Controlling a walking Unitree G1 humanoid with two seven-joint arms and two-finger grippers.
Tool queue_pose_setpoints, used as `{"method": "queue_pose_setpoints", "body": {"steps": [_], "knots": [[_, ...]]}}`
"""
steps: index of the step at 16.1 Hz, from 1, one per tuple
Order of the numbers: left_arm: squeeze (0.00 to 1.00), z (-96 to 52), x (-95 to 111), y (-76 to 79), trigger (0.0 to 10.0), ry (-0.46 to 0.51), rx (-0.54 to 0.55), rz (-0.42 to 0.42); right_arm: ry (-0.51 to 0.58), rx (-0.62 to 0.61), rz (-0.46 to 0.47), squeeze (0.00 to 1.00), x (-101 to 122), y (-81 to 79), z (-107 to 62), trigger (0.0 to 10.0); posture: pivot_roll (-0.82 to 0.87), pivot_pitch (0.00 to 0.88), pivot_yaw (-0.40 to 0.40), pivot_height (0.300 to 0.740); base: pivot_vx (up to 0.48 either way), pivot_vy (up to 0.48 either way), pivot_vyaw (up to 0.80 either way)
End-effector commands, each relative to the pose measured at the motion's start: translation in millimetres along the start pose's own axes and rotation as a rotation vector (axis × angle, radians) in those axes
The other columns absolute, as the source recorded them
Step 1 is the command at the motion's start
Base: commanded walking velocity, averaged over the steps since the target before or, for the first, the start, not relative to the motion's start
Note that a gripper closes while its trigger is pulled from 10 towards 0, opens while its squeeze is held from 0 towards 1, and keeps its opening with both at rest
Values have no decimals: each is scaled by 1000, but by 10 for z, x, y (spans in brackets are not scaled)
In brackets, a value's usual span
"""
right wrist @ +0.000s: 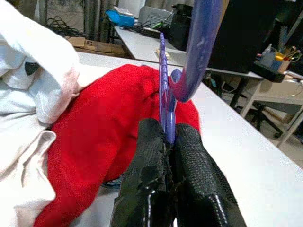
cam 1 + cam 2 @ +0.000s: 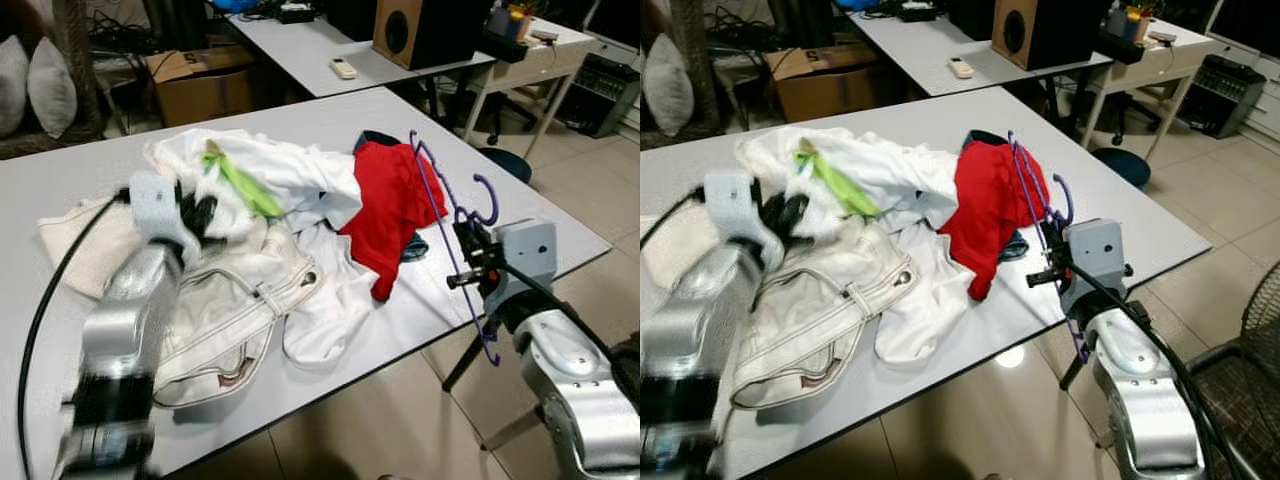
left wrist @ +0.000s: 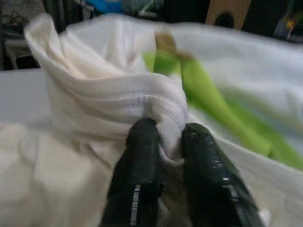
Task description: Hang hanger
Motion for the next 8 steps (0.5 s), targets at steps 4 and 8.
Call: {"method": "queue_pose_setpoints", "body": {"steps": [4,8], "knots": [[0,362,561,-352,0,128,51,-97,40,-25,20,0,66,25,48,10000,-181,0,19,740,0,0,0],[0,378,2345,-456,0,559,-22,43,99,-99,20,0,183,167,99,10000,-184,0,35,740,0,0,0]]}}
Point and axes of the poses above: a point about 5 cm out from each wrist's last joint towards the gripper, its own z axis pointing out of the wrist towards the gripper, its own x axis along the axis of the wrist's last joint, y = z × x, the point moved 5 cm from there along z, pointing out of the wrist towards the gripper, and after that the axes turned 6 degrees about z, right-handed, at the moved point
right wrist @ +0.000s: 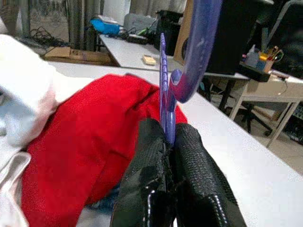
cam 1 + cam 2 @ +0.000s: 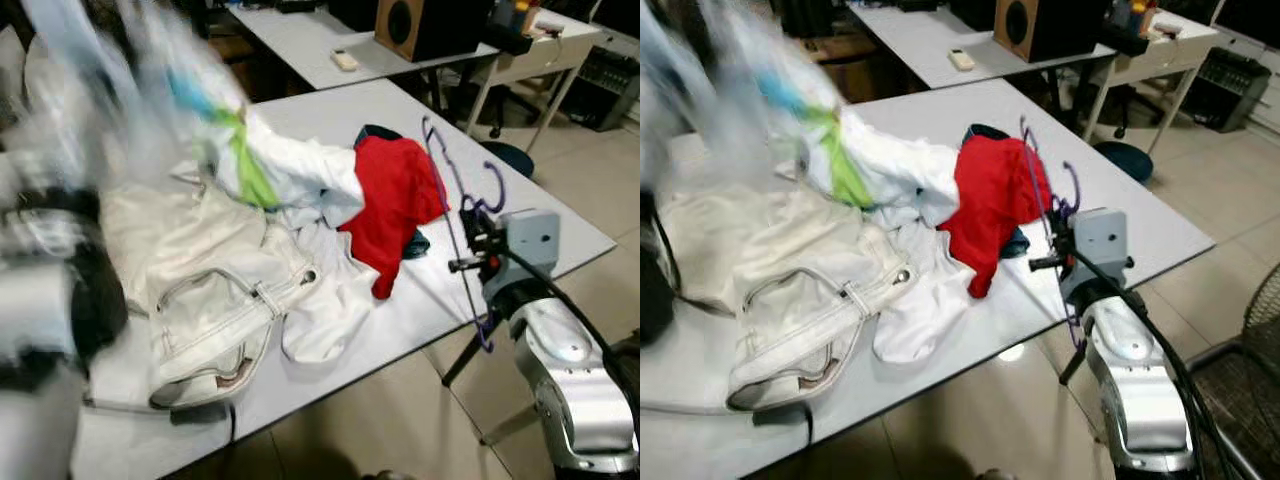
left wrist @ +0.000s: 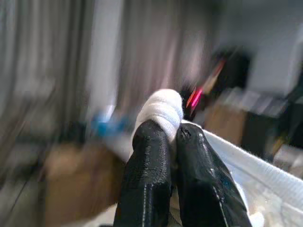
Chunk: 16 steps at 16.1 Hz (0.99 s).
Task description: Hang hanger
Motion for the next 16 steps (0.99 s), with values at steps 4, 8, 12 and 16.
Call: {"method": "queue_pose_setpoints", "body": {"steps": [4,8,12,16], "knots": [[0,51,643,692,0,285,-453,15,80,-97,5,0,158,187,-15,10000,-200,0,59,740,0,0,0],[0,-646,-444,1049,0,7,-875,154,81,-16,16,0,132,1,-52,10000,-192,0,57,740,0,0,0],[0,-1406,-1135,1088,0,-258,-1072,200,67,26,16,0,95,-63,-30,10000,-165,0,28,740,0,0,0],[0,-1532,-1229,1167,0,-269,-1030,279,61,52,8,0,94,-83,10,10000,-155,0,6,740,0,0,0]]}}
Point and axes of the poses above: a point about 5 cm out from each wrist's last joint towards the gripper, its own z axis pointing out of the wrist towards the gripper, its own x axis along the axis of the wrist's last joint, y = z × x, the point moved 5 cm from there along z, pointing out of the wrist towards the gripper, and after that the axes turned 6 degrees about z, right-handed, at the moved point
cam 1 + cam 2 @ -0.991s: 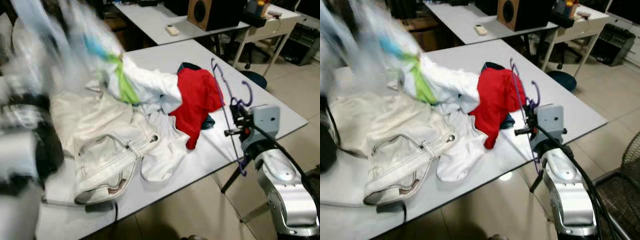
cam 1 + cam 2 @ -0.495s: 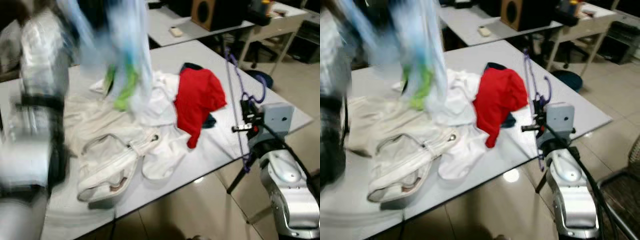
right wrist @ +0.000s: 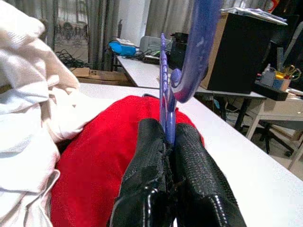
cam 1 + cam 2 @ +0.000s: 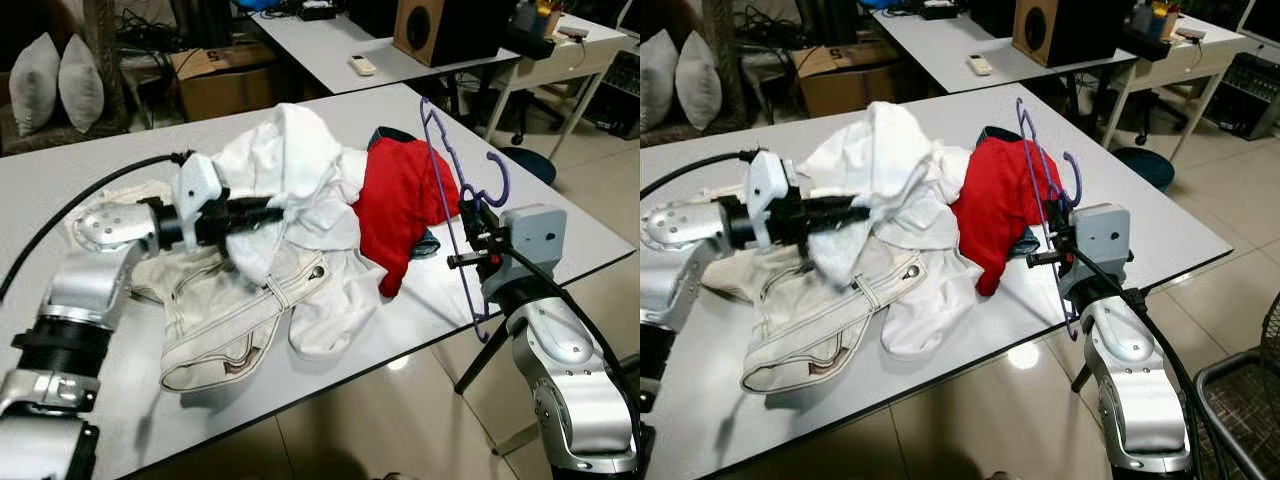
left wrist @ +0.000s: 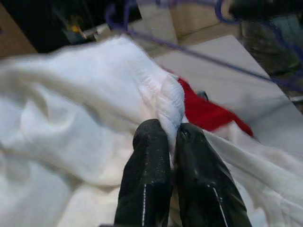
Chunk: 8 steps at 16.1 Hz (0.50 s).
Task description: Hang hanger
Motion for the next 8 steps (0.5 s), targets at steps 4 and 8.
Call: {"method": "queue_pose_setpoints", "body": {"steps": [4,8], "knots": [[0,38,80,-18,10000,0,101,22,2,-7,0,0,12,25,-17,10000,-175,0,21,740,0,0,0],[1000,-20,59,27,10000,-1,122,-66,-3,-10,4,0,2,24,-27,10000,-171,0,16,740,0,0,0]]}}
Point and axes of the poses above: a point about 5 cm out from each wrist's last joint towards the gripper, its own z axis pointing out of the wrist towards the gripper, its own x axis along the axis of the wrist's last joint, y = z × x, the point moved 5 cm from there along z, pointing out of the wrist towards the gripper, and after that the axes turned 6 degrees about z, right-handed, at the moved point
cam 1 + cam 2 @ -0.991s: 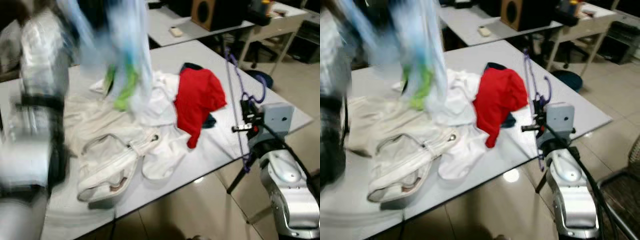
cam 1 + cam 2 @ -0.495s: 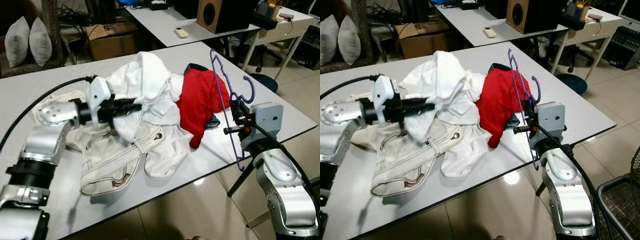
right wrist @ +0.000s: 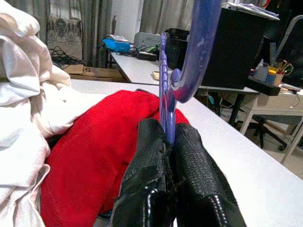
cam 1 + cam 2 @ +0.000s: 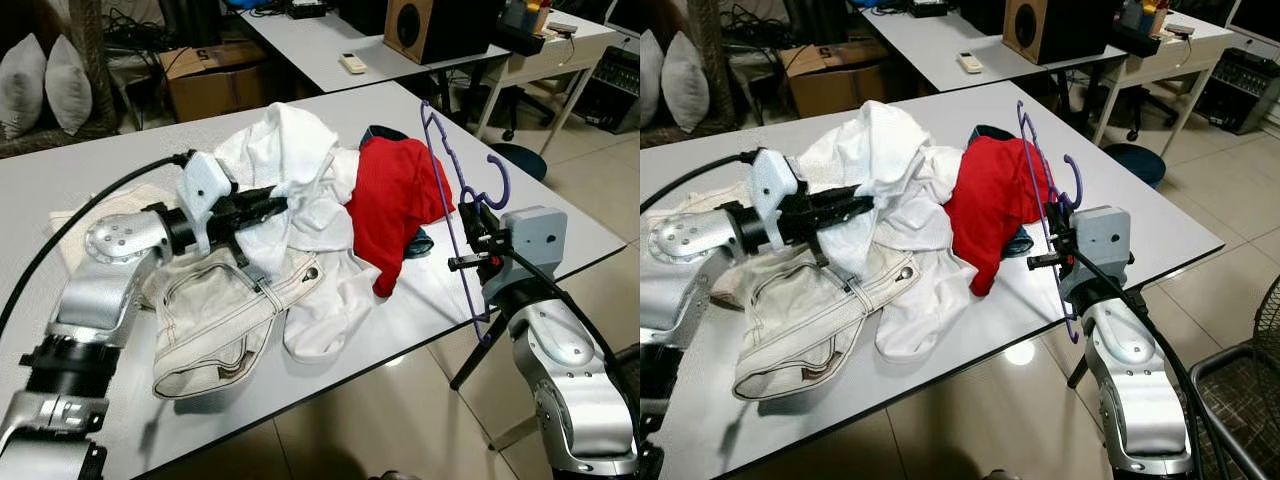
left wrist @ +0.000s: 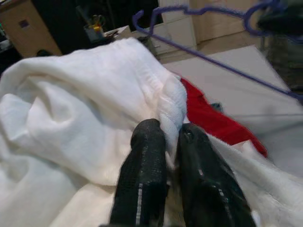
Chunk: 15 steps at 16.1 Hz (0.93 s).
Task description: Hang hanger
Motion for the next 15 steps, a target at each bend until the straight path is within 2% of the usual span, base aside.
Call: {"method": "queue_pose_setpoints", "body": {"steps": [1,4,5,7,10,13,15], "knots": [[1000,-32,40,27,10000,7,-17,-4,3,-1,5,0,21,-3,-4,10000,-171,0,16,740,0,0,0],[1000,-32,17,43,10000,-11,2,20,3,4,8,0,19,-21,-5,10000,-170,0,19,740,0,0,0],[0,-25,-7,99,10000,-27,-17,24,2,3,9,0,15,-19,-12,10000,-168,0,22,740,0,0,0],[0,-23,-30,159,10000,-41,-31,28,1,1,10,0,12,-21,-17,10000,-169,0,25,740,0,0,0],[0,2,-5,240,10000,-11,-22,40,-1,1,14,0,5,-40,-26,10000,-173,0,26,740,0,0,0],[0,22,127,300,10000,84,4,35,-2,5,11,0,9,-40,-30,10000,-175,0,20,740,0,0,0],[0,9,54,362,10000,51,-18,53,-2,9,9,0,13,-42,-21,10000,-175,0,15,740,0,0,0]]}}
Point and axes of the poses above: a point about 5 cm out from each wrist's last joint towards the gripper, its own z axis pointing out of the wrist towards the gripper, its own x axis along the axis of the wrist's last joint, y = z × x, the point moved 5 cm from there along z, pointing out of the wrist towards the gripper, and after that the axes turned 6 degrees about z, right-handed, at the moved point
